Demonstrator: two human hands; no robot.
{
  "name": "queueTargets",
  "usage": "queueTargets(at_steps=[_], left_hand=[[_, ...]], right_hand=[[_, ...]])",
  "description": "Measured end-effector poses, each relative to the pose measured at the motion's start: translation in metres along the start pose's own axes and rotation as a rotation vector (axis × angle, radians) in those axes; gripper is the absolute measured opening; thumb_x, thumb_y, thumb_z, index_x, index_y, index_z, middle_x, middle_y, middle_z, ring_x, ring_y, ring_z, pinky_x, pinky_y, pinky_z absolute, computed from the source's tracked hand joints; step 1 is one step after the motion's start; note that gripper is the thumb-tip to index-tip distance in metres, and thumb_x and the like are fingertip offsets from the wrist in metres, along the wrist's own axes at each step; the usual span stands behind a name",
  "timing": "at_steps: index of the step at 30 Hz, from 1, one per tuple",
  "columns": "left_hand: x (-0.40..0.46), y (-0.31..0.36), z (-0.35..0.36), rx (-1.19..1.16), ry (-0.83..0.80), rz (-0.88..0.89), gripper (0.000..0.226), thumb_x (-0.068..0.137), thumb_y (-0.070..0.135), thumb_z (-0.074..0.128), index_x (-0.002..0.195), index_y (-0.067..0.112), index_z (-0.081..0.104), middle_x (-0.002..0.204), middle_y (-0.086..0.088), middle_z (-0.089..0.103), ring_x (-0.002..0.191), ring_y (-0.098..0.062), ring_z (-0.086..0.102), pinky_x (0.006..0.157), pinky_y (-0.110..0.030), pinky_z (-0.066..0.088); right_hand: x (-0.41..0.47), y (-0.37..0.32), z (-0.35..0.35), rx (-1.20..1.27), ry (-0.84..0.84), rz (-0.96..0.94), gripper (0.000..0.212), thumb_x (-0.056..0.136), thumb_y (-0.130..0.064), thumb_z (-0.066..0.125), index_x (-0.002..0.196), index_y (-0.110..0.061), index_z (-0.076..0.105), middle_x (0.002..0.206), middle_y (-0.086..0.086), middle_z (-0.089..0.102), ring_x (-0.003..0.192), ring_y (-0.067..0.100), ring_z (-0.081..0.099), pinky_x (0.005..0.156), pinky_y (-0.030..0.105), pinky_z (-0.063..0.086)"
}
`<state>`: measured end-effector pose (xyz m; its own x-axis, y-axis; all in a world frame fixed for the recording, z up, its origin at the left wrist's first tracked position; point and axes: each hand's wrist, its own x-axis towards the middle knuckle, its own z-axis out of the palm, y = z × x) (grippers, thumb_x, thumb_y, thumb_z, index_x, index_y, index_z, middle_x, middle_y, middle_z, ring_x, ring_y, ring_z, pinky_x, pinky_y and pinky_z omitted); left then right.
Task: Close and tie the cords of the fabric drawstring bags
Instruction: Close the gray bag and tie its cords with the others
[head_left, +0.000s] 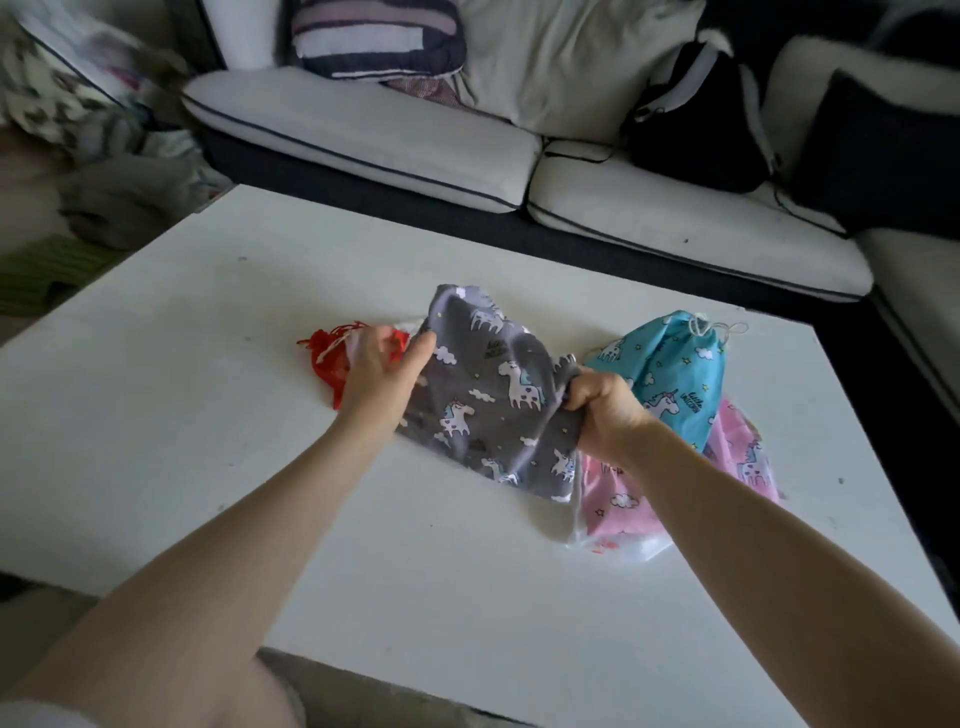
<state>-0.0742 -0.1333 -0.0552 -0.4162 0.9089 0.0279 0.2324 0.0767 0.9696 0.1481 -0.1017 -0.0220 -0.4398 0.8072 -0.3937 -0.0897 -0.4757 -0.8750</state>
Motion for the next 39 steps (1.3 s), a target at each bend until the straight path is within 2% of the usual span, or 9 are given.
queueTargets(at_steps=[4, 8, 11, 18, 21, 25, 30, 35, 39], left_hand=[[-0.024, 0.04, 0.015, -0.085, -0.277, -0.294, 0.055, 0.065, 0.078, 0.056, 0.076, 0.025, 0.064, 0.091, -0.008, 0.07, 0.098, -0.028, 0.064, 0.094, -0.038, 0.043], [-0.05, 0.072, 0.031, -0.172, -0.429, -0.389, 0.089, 0.047, 0.09, 0.053, 0.1, 0.02, 0.071, 0.093, -0.005, 0.073, 0.093, -0.024, 0.066, 0.094, -0.032, 0.043], [-0.069, 0.092, 0.04, -0.227, -0.449, -0.43, 0.058, 0.061, 0.079, 0.057, 0.085, 0.029, 0.072, 0.099, -0.002, 0.072, 0.094, -0.018, 0.065, 0.091, -0.025, 0.043], [-0.106, 0.12, 0.058, -0.504, -0.661, -0.462, 0.053, 0.088, 0.052, 0.044, 0.121, 0.015, 0.06, 0.122, -0.012, 0.062, 0.104, -0.025, 0.062, 0.079, -0.034, 0.049], [-0.11, 0.126, 0.06, -0.531, -0.644, -0.411, 0.056, 0.079, 0.052, 0.054, 0.121, 0.017, 0.061, 0.118, -0.01, 0.065, 0.1, -0.023, 0.066, 0.079, -0.033, 0.052], [-0.106, 0.132, 0.056, -0.475, -0.536, -0.327, 0.072, 0.048, 0.064, 0.076, 0.106, 0.021, 0.069, 0.11, -0.008, 0.07, 0.106, -0.026, 0.064, 0.104, -0.044, 0.041], [-0.104, 0.139, 0.061, -0.48, -0.386, -0.214, 0.076, 0.047, 0.063, 0.079, 0.108, 0.02, 0.066, 0.116, -0.004, 0.067, 0.114, -0.026, 0.058, 0.107, -0.047, 0.037], [-0.106, 0.16, 0.065, -0.461, -0.246, -0.084, 0.021, 0.092, 0.041, 0.048, 0.081, 0.026, 0.055, 0.104, 0.001, 0.059, 0.105, -0.015, 0.054, 0.105, -0.038, 0.037], [-0.104, 0.169, 0.07, -0.548, -0.233, -0.076, 0.03, 0.096, 0.033, 0.043, 0.072, 0.028, 0.061, 0.096, 0.004, 0.054, 0.089, -0.006, 0.052, 0.077, -0.021, 0.04]], right_hand=[[-0.042, -0.013, -0.007, 0.059, -0.145, -0.065, 0.011, 0.048, -0.01, 0.06, 0.058, -0.012, 0.065, 0.06, 0.007, 0.063, 0.059, 0.021, 0.062, 0.066, 0.03, 0.055], [-0.068, -0.02, -0.024, 0.137, -0.012, -0.103, 0.069, 0.062, -0.064, 0.062, 0.106, -0.011, 0.065, 0.102, 0.015, 0.063, 0.098, 0.031, 0.06, 0.094, 0.042, 0.045], [-0.088, -0.024, -0.041, 0.316, 0.11, -0.149, 0.076, 0.073, -0.069, 0.05, 0.125, -0.013, 0.055, 0.121, 0.013, 0.06, 0.109, 0.031, 0.059, 0.097, 0.044, 0.045], [-0.125, -0.031, -0.043, 0.045, 0.32, -0.18, 0.027, 0.083, -0.003, 0.06, 0.109, -0.001, 0.051, 0.089, 0.018, 0.063, 0.073, 0.028, 0.064, 0.075, 0.042, 0.056], [-0.134, -0.035, -0.03, 0.061, 0.394, -0.218, 0.007, 0.082, -0.01, 0.061, 0.084, -0.01, 0.053, 0.079, 0.013, 0.056, 0.07, 0.024, 0.055, 0.071, 0.038, 0.048], [-0.14, -0.038, -0.03, 0.106, 0.407, -0.345, 0.04, 0.069, -0.058, 0.064, 0.057, -0.02, 0.055, 0.059, 0.009, 0.046, 0.049, 0.022, 0.034, 0.052, 0.027, 0.027], [-0.143, -0.041, -0.03, -0.11, 0.528, -0.452, 0.021, 0.094, -0.029, 0.044, 0.075, -0.021, 0.046, 0.059, 0.009, 0.04, 0.037, 0.016, 0.033, 0.04, 0.02, 0.023], [-0.153, -0.053, -0.031, -0.127, 0.564, -0.517, 0.026, 0.097, -0.025, 0.037, 0.081, -0.023, 0.058, 0.063, -0.002, 0.044, 0.045, 0.01, 0.04, 0.043, 0.021, 0.03], [-0.149, -0.061, -0.039, -0.129, 0.587, -0.506, 0.036, 0.098, -0.025, 0.033, 0.078, -0.024, 0.063, 0.067, 0.0, 0.041, 0.052, 0.013, 0.04, 0.039, 0.019, 0.032]])
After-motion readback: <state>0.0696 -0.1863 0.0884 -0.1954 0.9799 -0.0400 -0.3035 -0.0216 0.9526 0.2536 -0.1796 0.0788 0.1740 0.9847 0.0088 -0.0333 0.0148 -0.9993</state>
